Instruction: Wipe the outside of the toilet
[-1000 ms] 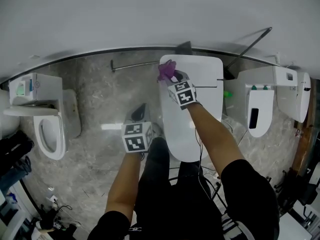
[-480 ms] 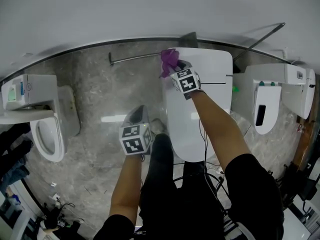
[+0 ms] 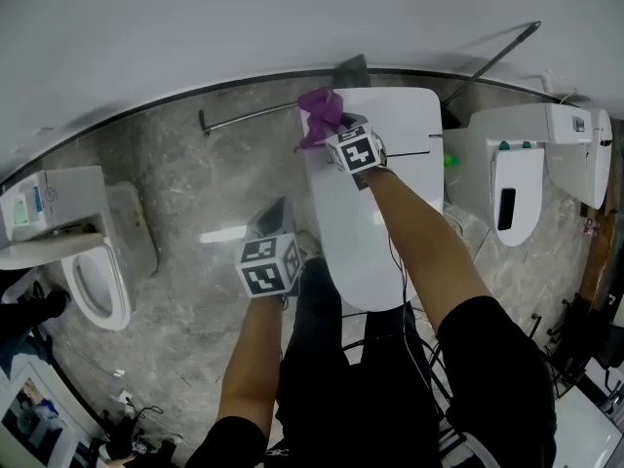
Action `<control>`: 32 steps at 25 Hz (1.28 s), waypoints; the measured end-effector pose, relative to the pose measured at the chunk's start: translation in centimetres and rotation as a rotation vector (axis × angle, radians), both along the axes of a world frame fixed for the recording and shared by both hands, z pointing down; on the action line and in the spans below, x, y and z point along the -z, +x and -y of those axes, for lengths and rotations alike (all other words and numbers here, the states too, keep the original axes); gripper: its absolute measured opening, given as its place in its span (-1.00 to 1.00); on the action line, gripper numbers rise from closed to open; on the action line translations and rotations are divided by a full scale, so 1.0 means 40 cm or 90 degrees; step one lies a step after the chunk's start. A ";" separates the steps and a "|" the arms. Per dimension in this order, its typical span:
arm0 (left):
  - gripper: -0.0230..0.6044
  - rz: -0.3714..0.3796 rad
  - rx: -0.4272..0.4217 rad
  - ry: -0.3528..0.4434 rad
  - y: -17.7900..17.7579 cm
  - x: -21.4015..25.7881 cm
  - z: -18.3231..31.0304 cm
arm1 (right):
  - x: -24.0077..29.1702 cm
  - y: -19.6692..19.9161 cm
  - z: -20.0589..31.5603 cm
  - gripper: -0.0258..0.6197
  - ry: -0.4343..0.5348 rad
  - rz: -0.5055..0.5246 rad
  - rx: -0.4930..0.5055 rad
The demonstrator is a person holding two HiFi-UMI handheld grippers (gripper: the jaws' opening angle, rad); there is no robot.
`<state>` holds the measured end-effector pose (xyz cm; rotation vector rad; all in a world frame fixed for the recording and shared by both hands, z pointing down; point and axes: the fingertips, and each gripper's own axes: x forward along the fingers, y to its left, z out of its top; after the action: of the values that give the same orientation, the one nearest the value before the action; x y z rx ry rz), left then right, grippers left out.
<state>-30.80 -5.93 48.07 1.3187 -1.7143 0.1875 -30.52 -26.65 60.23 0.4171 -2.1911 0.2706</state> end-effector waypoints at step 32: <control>-0.89 0.015 -0.093 -0.040 0.357 -0.032 0.200 | -0.025 0.435 0.305 -0.57 -0.003 -0.010 -0.089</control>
<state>-16.52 -13.94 49.34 1.3999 -1.6192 0.3396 -13.13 -38.83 61.22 0.5699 -2.1491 0.3477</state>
